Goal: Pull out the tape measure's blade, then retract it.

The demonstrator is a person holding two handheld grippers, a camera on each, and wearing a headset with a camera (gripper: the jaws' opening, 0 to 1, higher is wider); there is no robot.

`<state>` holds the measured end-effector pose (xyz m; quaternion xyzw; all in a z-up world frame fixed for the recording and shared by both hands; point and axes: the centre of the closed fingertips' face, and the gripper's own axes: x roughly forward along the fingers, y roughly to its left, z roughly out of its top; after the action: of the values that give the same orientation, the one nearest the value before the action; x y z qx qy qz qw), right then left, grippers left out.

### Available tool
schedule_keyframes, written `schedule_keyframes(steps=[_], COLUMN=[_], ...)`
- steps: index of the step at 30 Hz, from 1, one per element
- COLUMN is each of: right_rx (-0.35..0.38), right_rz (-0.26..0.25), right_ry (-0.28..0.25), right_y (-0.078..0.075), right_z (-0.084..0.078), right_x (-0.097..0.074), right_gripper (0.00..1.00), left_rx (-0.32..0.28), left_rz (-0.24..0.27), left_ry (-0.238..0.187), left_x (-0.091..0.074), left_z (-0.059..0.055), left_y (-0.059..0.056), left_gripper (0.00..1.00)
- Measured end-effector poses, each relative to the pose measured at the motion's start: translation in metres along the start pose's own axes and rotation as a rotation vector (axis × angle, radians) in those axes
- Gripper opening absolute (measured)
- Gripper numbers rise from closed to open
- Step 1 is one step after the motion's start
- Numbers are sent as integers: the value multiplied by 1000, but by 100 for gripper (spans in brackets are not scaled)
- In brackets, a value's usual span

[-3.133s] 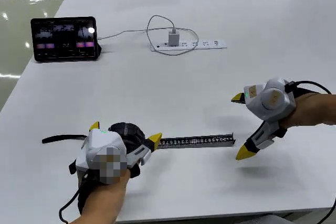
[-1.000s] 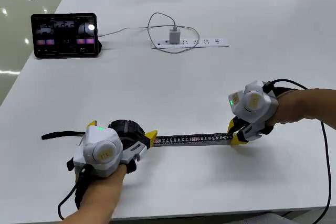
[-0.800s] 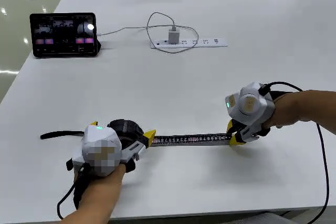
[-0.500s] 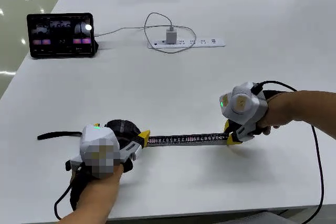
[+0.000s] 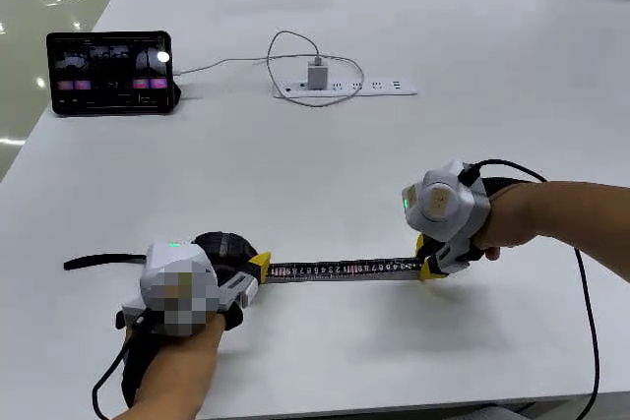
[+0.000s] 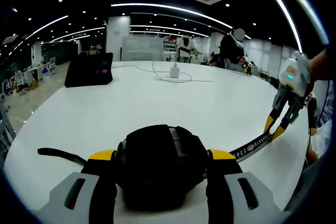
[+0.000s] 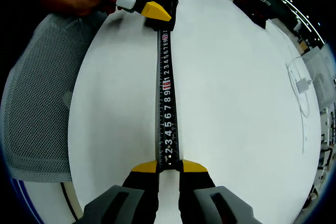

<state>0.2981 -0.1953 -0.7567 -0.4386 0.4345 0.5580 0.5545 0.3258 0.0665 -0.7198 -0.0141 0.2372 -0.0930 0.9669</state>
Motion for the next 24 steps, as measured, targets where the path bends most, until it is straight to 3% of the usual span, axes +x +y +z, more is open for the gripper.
schedule_keyframes(steps=[6,12,24], right_rx=[19,-6,65], right_rz=[5,4,1], right_ry=[-18,-12,-38], right_y=[-1,0,-2], right_z=[-1,0,1], right_x=[1,1,2], right_gripper=[10,10,10], left_rx=[-4,26,23], left_rz=[-7,3,-15], left_ry=[3,13,30], left_x=[1,2,0], left_z=[-1,0,-3], left_y=[1,1,1], left_gripper=[64,62,61])
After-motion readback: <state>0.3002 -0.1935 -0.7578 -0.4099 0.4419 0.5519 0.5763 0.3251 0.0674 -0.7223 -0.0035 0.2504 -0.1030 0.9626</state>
